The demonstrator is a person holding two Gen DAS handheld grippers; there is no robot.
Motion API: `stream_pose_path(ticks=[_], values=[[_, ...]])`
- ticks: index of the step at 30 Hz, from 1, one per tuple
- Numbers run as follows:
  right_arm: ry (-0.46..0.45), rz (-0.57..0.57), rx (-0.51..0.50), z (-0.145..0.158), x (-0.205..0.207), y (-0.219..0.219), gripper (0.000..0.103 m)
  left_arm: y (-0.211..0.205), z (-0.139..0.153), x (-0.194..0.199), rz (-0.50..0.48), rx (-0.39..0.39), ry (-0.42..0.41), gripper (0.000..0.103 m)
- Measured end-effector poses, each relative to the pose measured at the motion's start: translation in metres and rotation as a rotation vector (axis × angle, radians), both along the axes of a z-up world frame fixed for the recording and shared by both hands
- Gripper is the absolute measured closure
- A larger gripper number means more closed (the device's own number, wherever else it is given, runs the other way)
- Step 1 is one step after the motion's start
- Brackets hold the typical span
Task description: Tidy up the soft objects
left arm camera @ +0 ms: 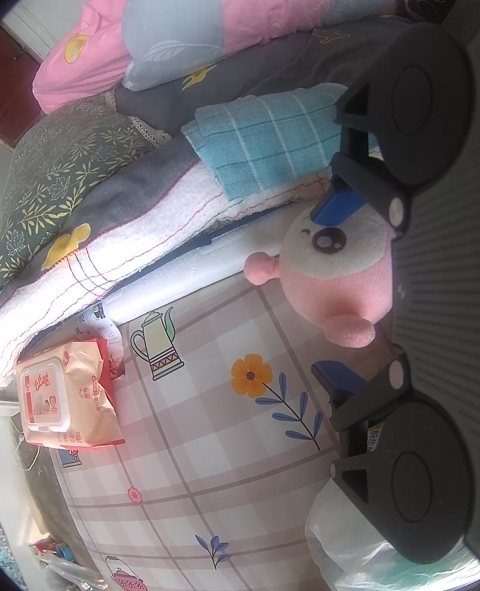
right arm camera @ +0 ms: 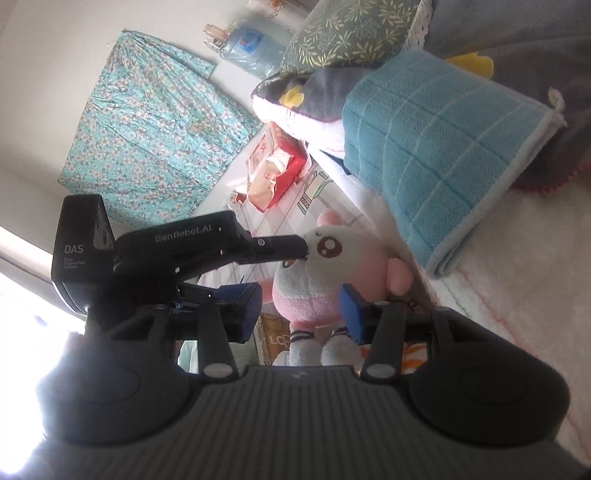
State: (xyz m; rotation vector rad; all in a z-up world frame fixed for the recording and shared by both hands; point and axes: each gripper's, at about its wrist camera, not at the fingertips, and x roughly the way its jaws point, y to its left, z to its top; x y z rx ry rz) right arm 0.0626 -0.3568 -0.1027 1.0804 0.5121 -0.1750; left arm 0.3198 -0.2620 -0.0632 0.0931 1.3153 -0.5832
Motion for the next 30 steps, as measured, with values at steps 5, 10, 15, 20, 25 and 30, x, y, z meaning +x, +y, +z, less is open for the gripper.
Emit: stream_pose_path(ticks=[5, 10, 15, 20, 25, 30], values=[[-0.010, -0.049, -0.009, 0.006, -0.012, -0.013, 0.054, 0.001, 0.000, 0.000, 0.000, 0.000, -0.001, 0.021], [-0.008, -0.079, -0.003, 0.006, -0.018, -0.021, 0.052, 0.000, 0.000, -0.001, 0.000, 0.000, -0.001, 0.020], [0.003, -0.094, 0.001, 0.006, -0.016, -0.024, 0.050, 0.003, -0.002, -0.001, -0.003, -0.002, -0.002, 0.019], [0.024, -0.111, 0.019, 0.008, -0.009, -0.036, 0.046, 0.008, -0.003, 0.000, 0.007, -0.004, 0.018, 0.019], [0.062, -0.097, 0.014, 0.010, 0.008, -0.043, 0.039, 0.012, -0.003, 0.003, 0.011, 0.000, 0.021, 0.018], [0.143, -0.029, -0.016, 0.011, 0.036, -0.043, 0.038, 0.015, -0.005, 0.005, 0.025, -0.003, 0.039, 0.017]])
